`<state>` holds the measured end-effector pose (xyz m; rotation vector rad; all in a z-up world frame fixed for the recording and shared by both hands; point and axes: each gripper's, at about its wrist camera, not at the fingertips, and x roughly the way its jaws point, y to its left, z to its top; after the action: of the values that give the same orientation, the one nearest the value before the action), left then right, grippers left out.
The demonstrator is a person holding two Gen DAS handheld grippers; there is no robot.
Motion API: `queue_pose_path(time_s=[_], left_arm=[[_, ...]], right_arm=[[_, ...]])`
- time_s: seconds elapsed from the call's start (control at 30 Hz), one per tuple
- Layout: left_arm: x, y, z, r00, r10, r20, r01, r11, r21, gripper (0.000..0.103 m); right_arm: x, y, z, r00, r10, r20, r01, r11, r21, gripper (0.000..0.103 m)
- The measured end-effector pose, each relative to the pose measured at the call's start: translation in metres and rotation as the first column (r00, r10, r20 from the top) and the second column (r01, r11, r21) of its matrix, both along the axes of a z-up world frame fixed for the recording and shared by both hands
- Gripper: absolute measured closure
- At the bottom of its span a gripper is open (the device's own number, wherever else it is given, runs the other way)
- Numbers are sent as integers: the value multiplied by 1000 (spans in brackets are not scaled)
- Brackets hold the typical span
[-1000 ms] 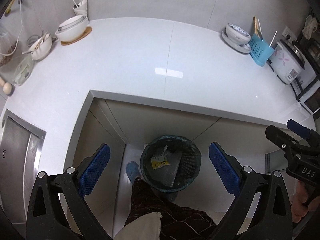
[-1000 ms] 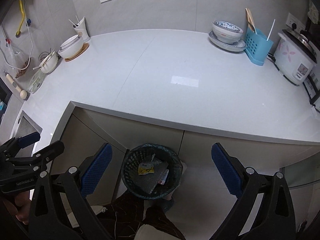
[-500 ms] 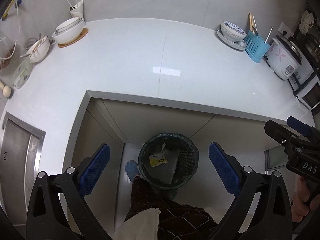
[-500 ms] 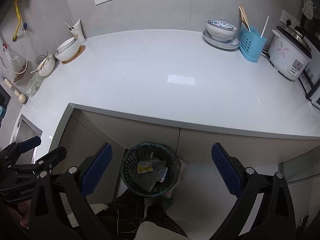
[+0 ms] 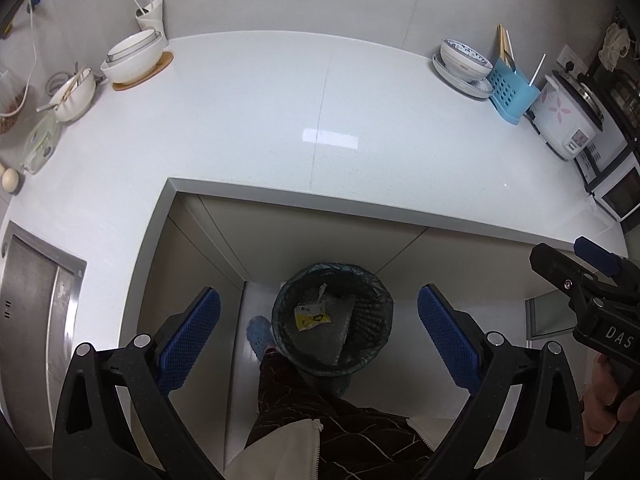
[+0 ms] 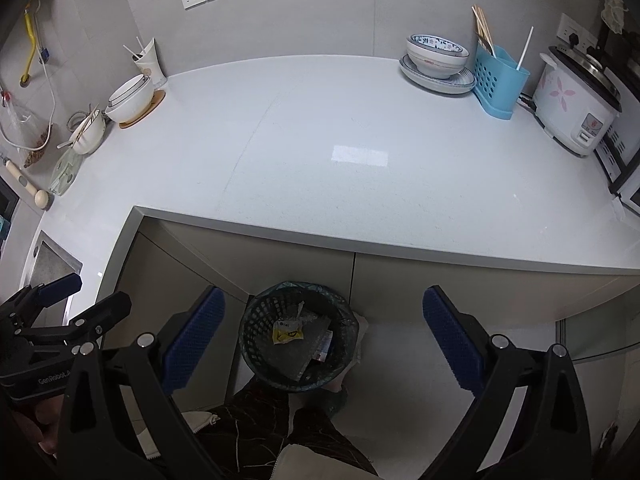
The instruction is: Collect trash
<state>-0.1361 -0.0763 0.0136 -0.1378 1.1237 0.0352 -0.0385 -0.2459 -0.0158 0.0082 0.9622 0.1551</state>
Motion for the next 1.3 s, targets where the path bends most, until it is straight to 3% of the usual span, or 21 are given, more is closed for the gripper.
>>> queue_pose_path(time_s=[0.53,1.3], left_arm=[[4,-3,2,1000,-2,-1,2,1000,-12,6],[3,-2,4,1000,17,-7,-16,999,44,6]], right_arm=[[3,-1,0,1000,-2,-16,2,1000,-4,8],[3,4,-4,1000,13,-28,-13,1000,-1,8]])
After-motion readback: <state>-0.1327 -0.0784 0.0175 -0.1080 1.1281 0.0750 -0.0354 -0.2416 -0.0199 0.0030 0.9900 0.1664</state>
